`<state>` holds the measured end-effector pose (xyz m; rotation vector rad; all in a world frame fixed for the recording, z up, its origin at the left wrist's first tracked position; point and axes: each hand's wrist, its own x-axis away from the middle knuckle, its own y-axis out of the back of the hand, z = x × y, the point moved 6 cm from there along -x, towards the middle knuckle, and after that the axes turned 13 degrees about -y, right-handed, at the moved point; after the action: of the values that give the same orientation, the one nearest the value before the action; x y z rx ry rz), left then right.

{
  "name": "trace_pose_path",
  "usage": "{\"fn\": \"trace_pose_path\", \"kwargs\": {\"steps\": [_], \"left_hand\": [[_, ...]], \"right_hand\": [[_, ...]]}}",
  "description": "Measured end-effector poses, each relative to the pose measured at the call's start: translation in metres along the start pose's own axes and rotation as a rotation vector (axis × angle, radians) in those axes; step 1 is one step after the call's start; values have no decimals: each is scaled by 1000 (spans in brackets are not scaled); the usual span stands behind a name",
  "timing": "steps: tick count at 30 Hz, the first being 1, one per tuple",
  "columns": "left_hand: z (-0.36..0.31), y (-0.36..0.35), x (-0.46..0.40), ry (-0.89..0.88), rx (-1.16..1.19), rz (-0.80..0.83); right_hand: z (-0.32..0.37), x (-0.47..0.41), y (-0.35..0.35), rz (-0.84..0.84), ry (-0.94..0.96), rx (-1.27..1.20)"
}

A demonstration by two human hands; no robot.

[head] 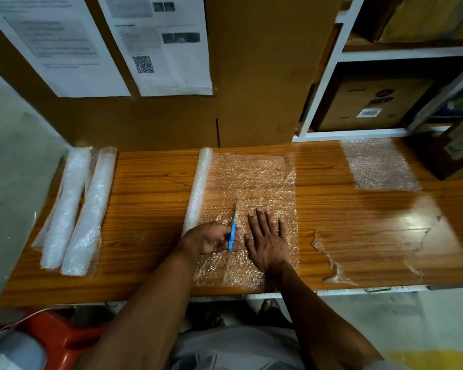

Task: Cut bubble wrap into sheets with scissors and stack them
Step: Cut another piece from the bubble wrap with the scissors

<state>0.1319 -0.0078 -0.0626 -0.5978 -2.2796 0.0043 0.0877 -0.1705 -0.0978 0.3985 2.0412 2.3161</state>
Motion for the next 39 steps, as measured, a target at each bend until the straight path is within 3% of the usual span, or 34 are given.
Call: {"fn": "trace_pose_path", "kwargs": {"steps": [12,30,39], "left_hand": [[2,4,-5,-9,23,-46],[-20,2,-20,7,22,13],[-25,4,-31,-47,-44,-84]], "right_hand": [[4,-14,14,-51,-22,-92],[-6,-32,3,-11,24,14],[-5,-32,5,12,28,3]]}}
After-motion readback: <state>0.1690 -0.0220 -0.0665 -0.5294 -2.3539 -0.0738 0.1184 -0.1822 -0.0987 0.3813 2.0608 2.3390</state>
